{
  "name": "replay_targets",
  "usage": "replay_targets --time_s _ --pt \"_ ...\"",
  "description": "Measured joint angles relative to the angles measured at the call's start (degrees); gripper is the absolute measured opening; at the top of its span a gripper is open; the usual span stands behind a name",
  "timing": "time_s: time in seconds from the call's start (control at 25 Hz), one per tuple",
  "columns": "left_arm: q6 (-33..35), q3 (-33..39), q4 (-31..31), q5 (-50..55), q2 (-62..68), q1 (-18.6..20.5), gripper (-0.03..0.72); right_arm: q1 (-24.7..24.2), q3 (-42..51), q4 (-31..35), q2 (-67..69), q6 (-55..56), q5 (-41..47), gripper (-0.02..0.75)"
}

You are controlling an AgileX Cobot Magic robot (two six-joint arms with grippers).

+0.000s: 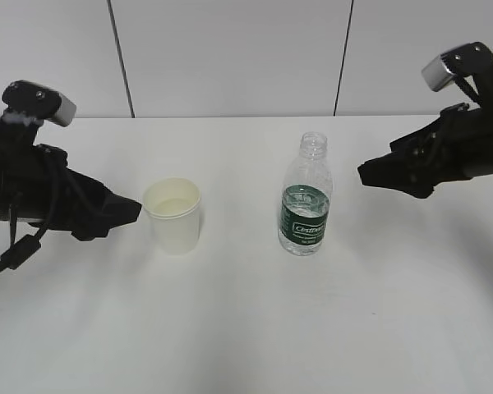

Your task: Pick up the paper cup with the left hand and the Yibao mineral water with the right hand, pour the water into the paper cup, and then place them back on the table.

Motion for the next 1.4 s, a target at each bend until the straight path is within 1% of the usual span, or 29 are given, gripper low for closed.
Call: replay_targets --time_s 0.32,0.64,0.96,1.12,1.28,1.4 --pt "-0.2 0.0 0.4 -1.0 -2.9 0.0 0.511 -3.9 8.0 0.0 -7.6 1.7 -0.1 0.594" --pt "-0.2 0.0 0.9 -1.5 -5.5 0.0 0.510 -4.2 15.6 0.0 -19.6 1.8 0.0 0.594" --pt "-0.5 0.0 1.9 -2.4 -8.4 0.0 0.510 -4.2 19.2 0.0 -33.0 2.4 2.3 0.594" --pt "-4.5 0.0 4.8 -5.3 -10.4 0.0 0.510 -4.2 21.6 0.0 -38.7 4.0 2.9 0.594" --pt "-10.3 0.0 12.2 -8.2 -13.3 0.0 0.510 -4.2 23.9 0.0 -45.1 5.1 3.3 0.594" --pt "-12.0 0.0 12.2 -9.4 -15.5 0.0 0.510 -4.2 26.4 0.0 -50.4 6.6 4.0 0.594"
